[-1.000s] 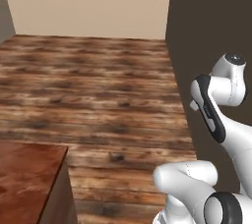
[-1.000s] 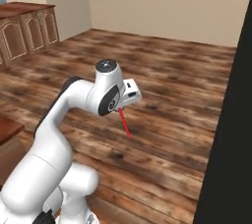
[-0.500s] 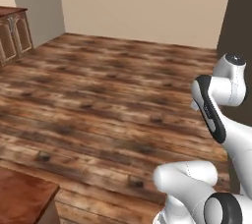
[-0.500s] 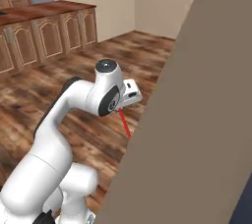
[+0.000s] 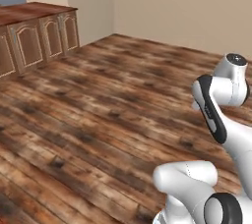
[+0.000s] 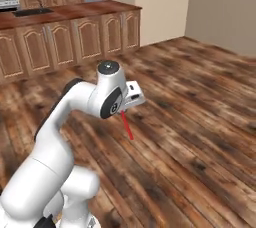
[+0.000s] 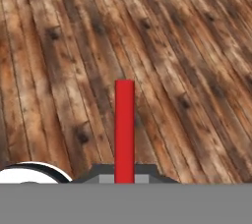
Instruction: Take a straw from the drawer in front and place it inside the glass cup on the dining counter.
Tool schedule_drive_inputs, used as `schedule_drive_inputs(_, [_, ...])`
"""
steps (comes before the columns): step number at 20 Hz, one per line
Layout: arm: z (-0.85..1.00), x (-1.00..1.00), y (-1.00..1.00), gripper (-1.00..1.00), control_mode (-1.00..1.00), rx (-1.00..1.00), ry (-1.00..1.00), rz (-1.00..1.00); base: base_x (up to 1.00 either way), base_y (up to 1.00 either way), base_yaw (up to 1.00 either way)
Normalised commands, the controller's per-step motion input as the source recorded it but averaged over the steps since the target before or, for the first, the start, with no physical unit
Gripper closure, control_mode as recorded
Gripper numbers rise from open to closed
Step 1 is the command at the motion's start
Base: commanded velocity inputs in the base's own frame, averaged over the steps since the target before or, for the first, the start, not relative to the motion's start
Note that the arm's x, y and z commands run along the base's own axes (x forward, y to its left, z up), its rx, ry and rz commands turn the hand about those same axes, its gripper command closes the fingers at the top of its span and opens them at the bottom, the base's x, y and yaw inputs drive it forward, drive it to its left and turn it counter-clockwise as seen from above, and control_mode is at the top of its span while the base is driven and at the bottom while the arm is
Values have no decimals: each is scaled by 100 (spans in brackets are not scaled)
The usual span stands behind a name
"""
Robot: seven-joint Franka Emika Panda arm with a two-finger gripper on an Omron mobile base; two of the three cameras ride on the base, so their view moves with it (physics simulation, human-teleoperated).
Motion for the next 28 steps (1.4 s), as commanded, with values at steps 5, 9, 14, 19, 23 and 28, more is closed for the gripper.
schedule_drive_inputs(5, [0, 0, 0, 100, 100, 0, 0, 0, 100, -26, 51])
schedule_drive_inputs(9, [0, 0, 0, 100, 100, 0, 0, 0, 100, -17, 53])
schedule_drive_inputs(14, [0, 0, 0, 100, 100, 0, 0, 0, 100, -13, 53])
schedule_drive_inputs(19, [0, 0, 0, 100, 100, 0, 0, 0, 100, -13, 53])
schedule_drive_inputs(23, [0, 0, 0, 100, 100, 0, 0, 0, 100, -21, 49])
schedule_drive_inputs(28, [0, 0, 0, 100, 100, 0, 0, 0, 100, -29, 44])
